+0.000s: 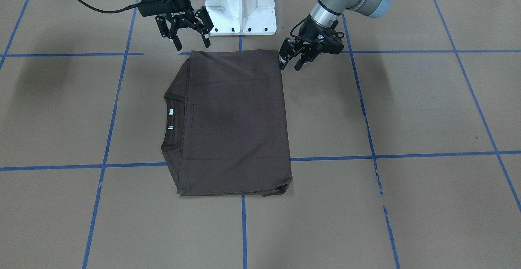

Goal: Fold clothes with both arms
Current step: 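Bring both grippers to the shirt's edge nearest the robot, then grasp the near edge of the folded shirt with both grippers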

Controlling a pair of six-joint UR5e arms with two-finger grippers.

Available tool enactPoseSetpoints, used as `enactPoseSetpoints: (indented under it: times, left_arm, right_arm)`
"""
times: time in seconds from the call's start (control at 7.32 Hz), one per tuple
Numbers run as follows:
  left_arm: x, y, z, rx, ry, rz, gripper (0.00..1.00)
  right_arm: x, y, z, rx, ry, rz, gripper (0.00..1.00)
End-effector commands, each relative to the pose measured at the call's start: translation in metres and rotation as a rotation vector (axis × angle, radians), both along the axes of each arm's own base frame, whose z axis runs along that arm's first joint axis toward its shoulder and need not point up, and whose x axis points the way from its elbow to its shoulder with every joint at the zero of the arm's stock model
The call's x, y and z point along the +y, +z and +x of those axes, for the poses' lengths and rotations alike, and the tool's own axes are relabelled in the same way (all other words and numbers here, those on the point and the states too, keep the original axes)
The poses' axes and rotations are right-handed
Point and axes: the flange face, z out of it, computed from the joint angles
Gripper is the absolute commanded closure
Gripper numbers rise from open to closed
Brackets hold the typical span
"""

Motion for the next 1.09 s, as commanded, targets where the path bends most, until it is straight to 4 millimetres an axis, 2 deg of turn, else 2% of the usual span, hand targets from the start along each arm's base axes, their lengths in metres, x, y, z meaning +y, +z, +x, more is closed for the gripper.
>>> enactPoseSetpoints:
  times: [0.0,0.41,0.68,0.96]
  left_arm:
    - [0.047,0.002,0.026,-0.009,0.017,-0.073,0.41]
    - [0.059,0.000,0.034,-0.021,0.024,-0.073,0.42]
    - [0.064,-0.005,0.042,-0.012,0.011,-0.086,0.47]
    - [0.070,-0.013,0.051,-0.028,0.019,-0.099,0.48]
  right_arm:
    - [0.000,0.001,0.001,0.002,0.001,-0.002,0.00]
    - [-0.001,0.003,0.001,-0.001,0.011,-0.014,0.00]
    - [0.000,0.004,0.001,0.001,0.011,-0.015,0.00]
    - [-0.001,0.006,0.002,0.004,0.013,-0.015,0.00]
